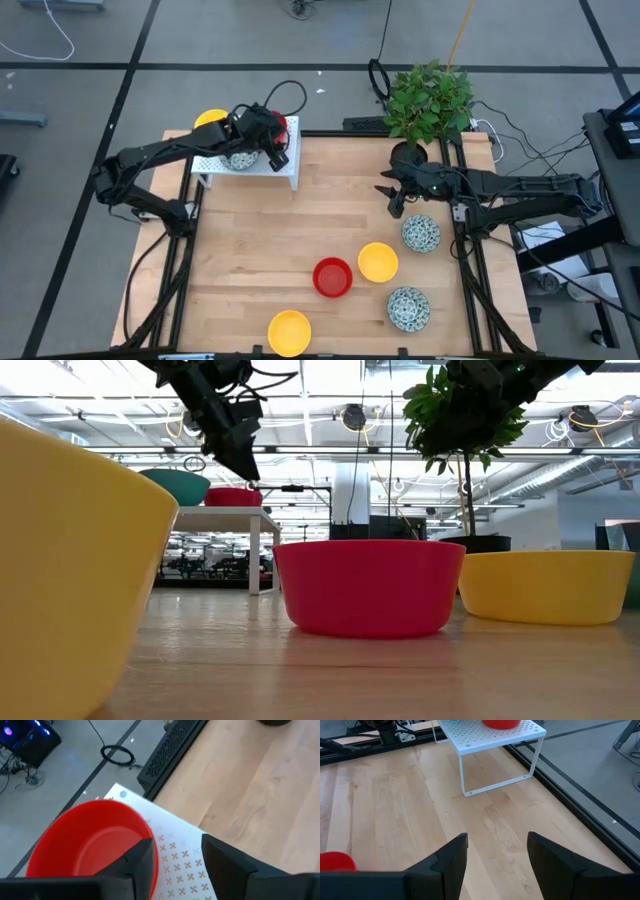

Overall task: Pick & Place Mini bowls
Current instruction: Stack the white patterned bowl on the white patterned bowl on the shelf

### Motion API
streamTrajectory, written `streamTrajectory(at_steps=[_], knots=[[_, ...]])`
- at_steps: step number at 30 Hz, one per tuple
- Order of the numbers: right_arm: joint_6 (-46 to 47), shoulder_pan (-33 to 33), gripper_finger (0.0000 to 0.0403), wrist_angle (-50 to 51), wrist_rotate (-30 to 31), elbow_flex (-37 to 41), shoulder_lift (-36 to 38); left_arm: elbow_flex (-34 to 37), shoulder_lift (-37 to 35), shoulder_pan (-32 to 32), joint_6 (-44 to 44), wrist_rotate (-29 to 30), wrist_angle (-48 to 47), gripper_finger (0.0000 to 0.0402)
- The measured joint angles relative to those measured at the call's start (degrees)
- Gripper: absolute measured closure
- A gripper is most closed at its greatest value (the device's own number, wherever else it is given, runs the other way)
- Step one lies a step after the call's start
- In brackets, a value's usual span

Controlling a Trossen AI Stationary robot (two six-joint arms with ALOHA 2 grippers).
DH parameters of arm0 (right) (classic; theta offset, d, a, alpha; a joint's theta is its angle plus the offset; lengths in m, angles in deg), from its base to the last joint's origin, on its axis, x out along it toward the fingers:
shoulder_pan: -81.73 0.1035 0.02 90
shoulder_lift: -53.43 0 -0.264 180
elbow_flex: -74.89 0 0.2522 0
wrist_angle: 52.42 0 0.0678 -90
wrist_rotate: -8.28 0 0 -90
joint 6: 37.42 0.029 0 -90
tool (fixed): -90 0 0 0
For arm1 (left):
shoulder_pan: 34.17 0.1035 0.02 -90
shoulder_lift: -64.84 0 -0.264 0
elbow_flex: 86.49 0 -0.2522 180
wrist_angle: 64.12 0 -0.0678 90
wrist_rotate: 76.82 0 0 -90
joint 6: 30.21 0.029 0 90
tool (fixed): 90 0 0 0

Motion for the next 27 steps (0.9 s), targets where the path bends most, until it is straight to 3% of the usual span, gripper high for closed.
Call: streamTrajectory(at_steps=[12, 15, 22, 27], knots=[[0.14, 0.01, 0.0206, 0.04, -0.03, 0.0, 0.0, 0.0, -7.6, -0.31, -3.32, -0.36, 2.95, 0.0188], [4.13, 0.02, 0.0206, 1.42, -0.09, 0.0, 0.02, 0.0, -9.26, -0.69, -5.99, -2.56, 4.46, 0.019], [12.24, 2.07, 0.0206, 15.37, -0.8, 0.0, 0.01, -0.02, -10.9, -3.58, -10.56, -5.46, 6.3, 0.0194], [22.25, 4.66, 0.0206, 26.5, -10.63, -0.02, 0.02, -0.02, -10.95, -6.3, -10.67, -5.6, 7.29, 0.0194]])
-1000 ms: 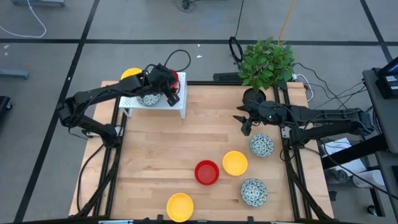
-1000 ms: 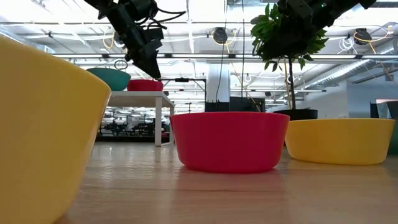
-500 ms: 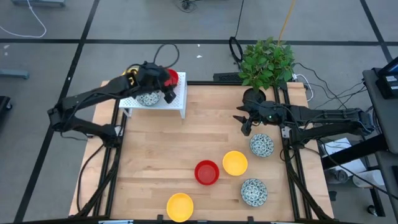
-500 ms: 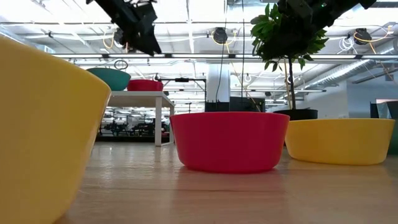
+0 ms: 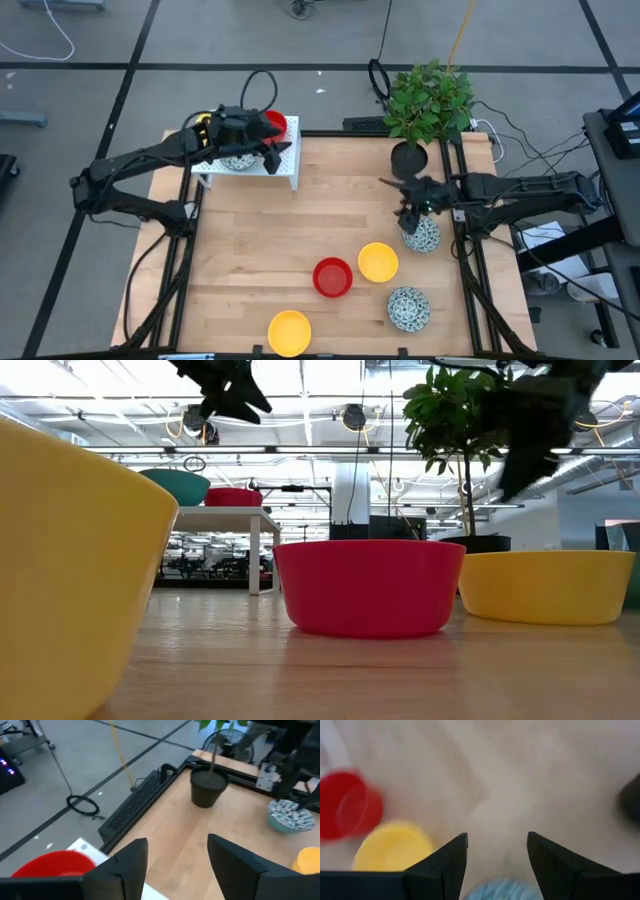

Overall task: Pick & Place Mini bowls
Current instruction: Stack the white patterned bowl on the white patterned bowl on the shelf

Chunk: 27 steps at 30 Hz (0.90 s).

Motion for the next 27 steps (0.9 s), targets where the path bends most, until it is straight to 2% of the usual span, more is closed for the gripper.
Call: streamTrajectory(at_steps=[5, 8, 16, 27], knots=[[8.36, 3.82, 0.0206, 6.71, -9.29, 0.0, 0.0, 0.0, 0.02, -1.92, -0.77, 0.14, 3.17, 0.0195], [11.13, 6.29, 0.0206, 7.42, -12.03, 0.01, 0.0, 0.0, 0.04, -2.65, -2.38, 0.22, 5.09, 0.0195], [13.62, 10.74, 0.0206, 1.34, -11.9, 5.39, -1.82, 0.0, 0.04, -4.7, -5.73, 0.22, 6.77, 0.0195], [0.39, 15.68, 0.0206, -1.63, -4.33, 9.14, -7.3, 0.0, 0.04, -7.57, -9.13, 0.3, 7.45, 0.0195]])
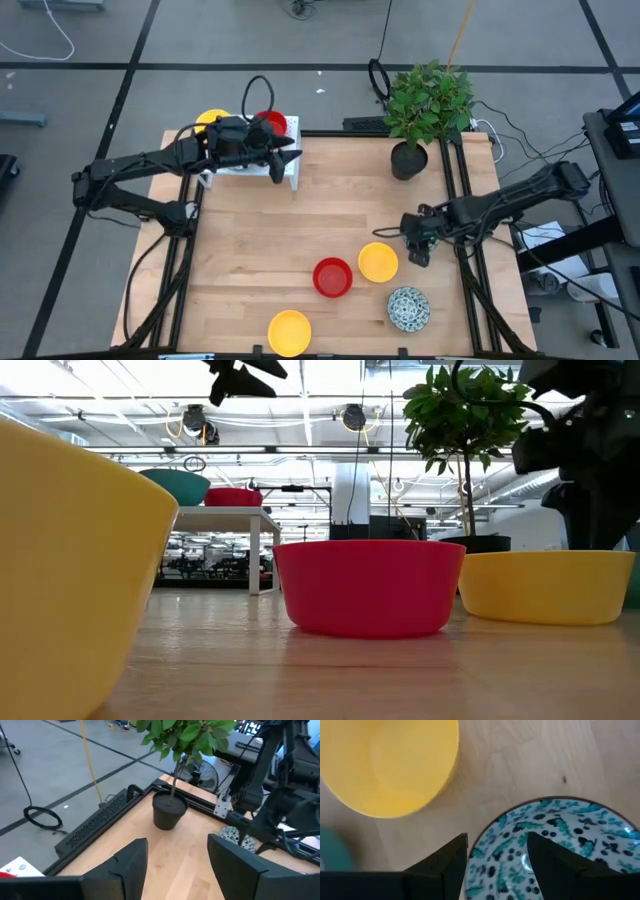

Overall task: Pick & Place Mini bowls
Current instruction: Stack the white patterned bowl on the white patterned bowl on the shelf

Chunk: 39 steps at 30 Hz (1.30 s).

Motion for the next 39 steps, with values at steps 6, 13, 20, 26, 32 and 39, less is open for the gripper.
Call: streamTrajectory(at_steps=[6, 13, 20, 26, 32, 39], knots=[[-3.29, 0.03, 0.0206, -0.34, -0.05, 0.91, -2.3, 0.0, 0.0, -1.16, -0.03, 0.0, 0.18, 0.0195], [-5.33, 0.01, 0.0231, -1.77, -0.04, 2.78, -5.44, 0.0, 0.0, -1.13, 0.23, 0.52, 0.21, 0.0195], [-6.09, 0.03, 0.0355, -2.65, -0.98, 3.1, -6.21, 0.0, 0.0, -1.13, 0.27, 0.54, 0.21, 0.0195], [-8.28, -0.12, 0.0382, -5.34, -0.03, 3.12, -6.06, 0.0, 0.0, -1.13, 0.08, 0.57, 0.21, 0.0195], [-13.9, -3.36, 0.0385, -10.45, 1.77, 1.3, -6.21, 0.0, 0.0, -1.13, -1.4, 0.59, 0.23, 0.0195], [-20.36, -11.45, 0.0388, -23.48, 1.37, 0.37, -9.24, 0.0, 0.0, -1.13, -3.74, 0.61, 0.24, 0.0195]])
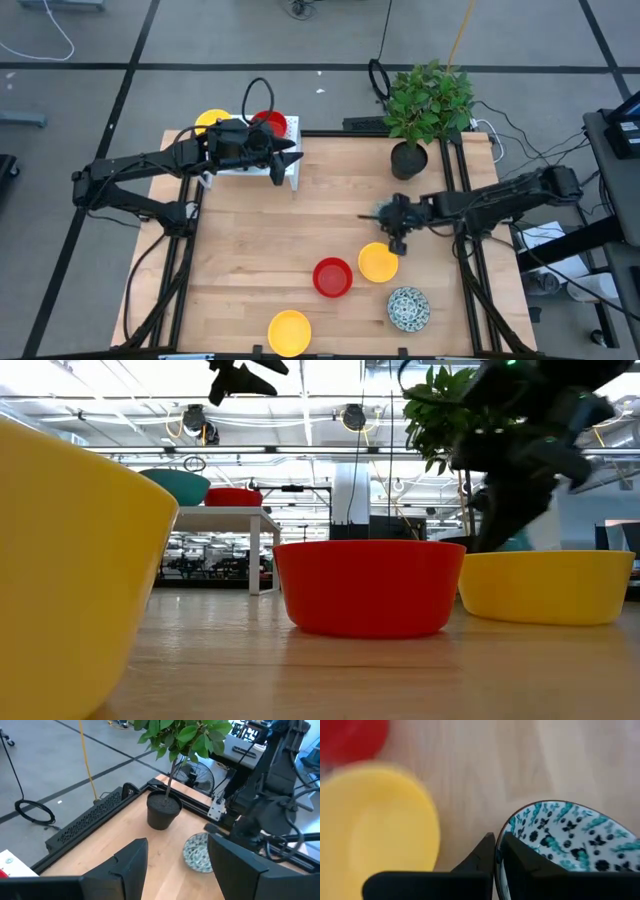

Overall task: Pick & Place Mini bowls
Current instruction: Stack the white patterned bowl on the white patterned bowl on the shelf

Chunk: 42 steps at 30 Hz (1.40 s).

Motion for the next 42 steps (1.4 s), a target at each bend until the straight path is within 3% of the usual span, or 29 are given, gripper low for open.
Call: streamTrajectory(at_steps=[6, 17, 23, 33, 42], knots=[[-4.45, -4.17, 0.0387, -11.19, -3.39, -2.82, -8.45, 0.0, 0.0, 0.0, -1.99, 0.0, 0.01, 0.0195], [-11.77, -4.85, 0.0388, -31.37, -7.86, -14.04, -25.08, 0.0, 0.0, -0.63, -1.93, -0.04, -0.01, 0.0195], [-12.83, -4.83, 0.0399, -33.5, -12.53, -21.04, -32.64, 0.0, 0.0, -0.63, -1.97, -0.04, -0.04, 0.0194], [-11.25, -4.83, 0.0374, -32.84, -15.57, -22.11, -34.78, 0.0, 0.0, -0.61, -1.64, -0.03, -0.05, 0.0194], [-7.77, -4.83, 0.0309, -33.0, -19.65, -22.09, -34.78, 0.0, 0.0, -0.59, -3.72, 0.91, 0.2, 0.0195]])
